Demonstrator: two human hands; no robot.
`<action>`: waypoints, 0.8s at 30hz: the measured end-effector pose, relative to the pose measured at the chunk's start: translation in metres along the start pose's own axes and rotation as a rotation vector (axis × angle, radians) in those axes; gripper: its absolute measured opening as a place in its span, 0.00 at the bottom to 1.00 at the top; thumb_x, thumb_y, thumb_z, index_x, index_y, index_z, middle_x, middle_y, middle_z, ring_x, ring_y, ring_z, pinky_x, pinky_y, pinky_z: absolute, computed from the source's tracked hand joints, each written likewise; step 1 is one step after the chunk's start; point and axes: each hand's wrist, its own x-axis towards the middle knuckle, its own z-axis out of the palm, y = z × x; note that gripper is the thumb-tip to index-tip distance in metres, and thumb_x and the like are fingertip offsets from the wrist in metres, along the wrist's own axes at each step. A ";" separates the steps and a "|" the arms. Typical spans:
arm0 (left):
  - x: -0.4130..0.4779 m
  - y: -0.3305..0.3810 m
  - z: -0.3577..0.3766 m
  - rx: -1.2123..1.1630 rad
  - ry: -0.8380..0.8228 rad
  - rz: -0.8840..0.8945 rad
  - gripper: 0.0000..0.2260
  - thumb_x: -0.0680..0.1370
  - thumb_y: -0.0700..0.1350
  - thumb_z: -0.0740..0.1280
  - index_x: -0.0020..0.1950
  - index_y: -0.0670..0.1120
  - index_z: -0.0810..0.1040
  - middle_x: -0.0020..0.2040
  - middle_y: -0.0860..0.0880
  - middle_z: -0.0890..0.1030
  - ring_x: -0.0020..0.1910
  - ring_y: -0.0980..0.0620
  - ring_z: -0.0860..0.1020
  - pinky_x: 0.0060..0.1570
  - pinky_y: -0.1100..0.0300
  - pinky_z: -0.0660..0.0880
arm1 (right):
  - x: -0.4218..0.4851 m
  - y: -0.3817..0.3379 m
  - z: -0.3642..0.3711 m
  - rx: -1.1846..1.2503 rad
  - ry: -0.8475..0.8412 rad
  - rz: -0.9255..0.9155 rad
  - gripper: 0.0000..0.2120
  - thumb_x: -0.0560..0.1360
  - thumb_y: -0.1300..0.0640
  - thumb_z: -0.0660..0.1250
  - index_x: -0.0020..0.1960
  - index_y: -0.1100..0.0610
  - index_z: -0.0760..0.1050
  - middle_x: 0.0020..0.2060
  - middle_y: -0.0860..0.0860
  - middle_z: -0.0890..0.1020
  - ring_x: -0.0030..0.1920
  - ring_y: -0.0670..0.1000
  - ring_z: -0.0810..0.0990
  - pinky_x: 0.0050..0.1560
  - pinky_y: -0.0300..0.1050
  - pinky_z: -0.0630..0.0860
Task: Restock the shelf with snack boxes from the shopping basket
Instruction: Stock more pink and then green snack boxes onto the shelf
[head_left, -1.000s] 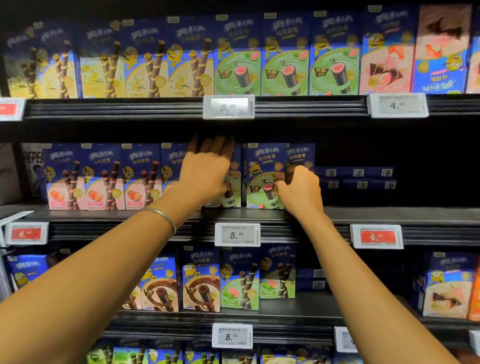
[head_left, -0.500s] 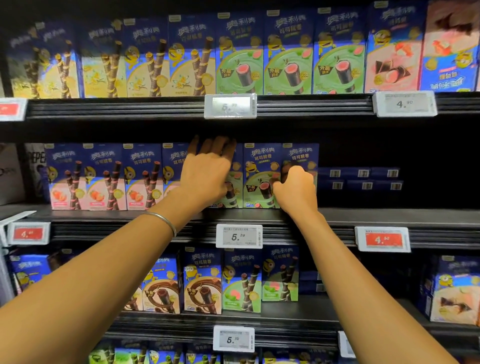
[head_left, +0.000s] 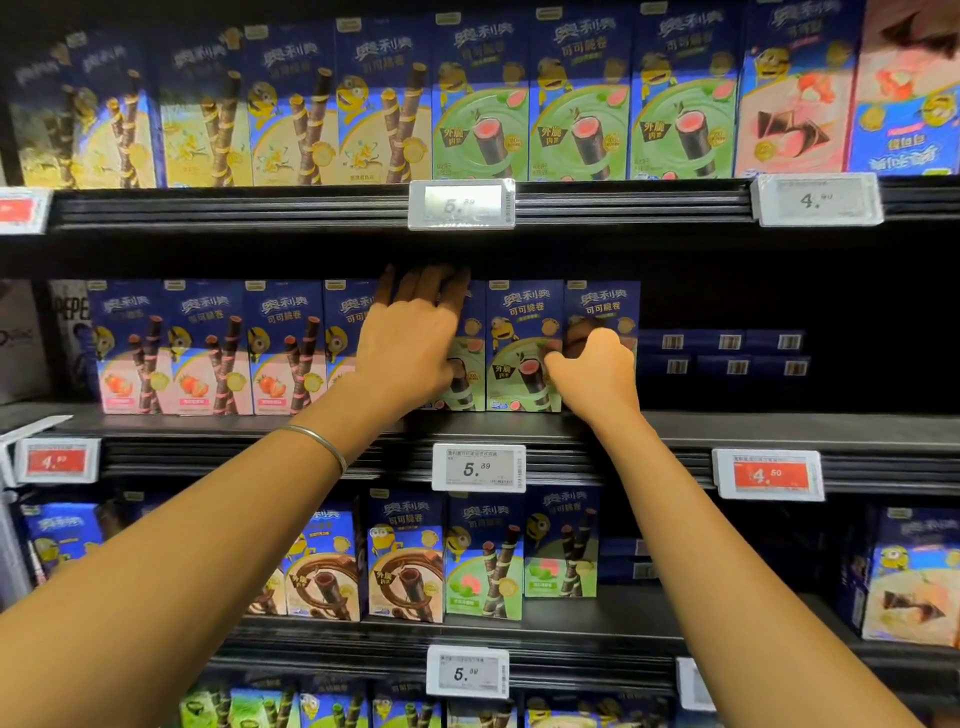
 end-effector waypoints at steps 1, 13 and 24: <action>-0.002 0.000 -0.001 -0.007 0.010 -0.002 0.51 0.70 0.58 0.79 0.85 0.48 0.55 0.81 0.44 0.62 0.80 0.40 0.61 0.82 0.42 0.54 | -0.001 0.000 -0.001 0.049 -0.006 0.021 0.13 0.76 0.51 0.71 0.49 0.57 0.68 0.45 0.53 0.77 0.44 0.54 0.76 0.44 0.52 0.77; -0.085 0.003 -0.027 -0.724 0.248 -0.288 0.31 0.78 0.54 0.71 0.78 0.44 0.68 0.72 0.46 0.73 0.73 0.48 0.70 0.73 0.54 0.68 | -0.038 -0.001 -0.032 0.402 0.042 -0.115 0.16 0.77 0.47 0.71 0.61 0.54 0.77 0.57 0.49 0.81 0.56 0.44 0.80 0.56 0.41 0.78; -0.223 0.036 -0.070 -1.268 0.293 -0.627 0.20 0.80 0.45 0.70 0.72 0.43 0.75 0.66 0.45 0.81 0.64 0.58 0.80 0.61 0.64 0.76 | -0.164 0.024 -0.082 0.657 -0.087 -0.059 0.10 0.79 0.50 0.69 0.59 0.50 0.79 0.56 0.51 0.84 0.59 0.48 0.82 0.62 0.51 0.79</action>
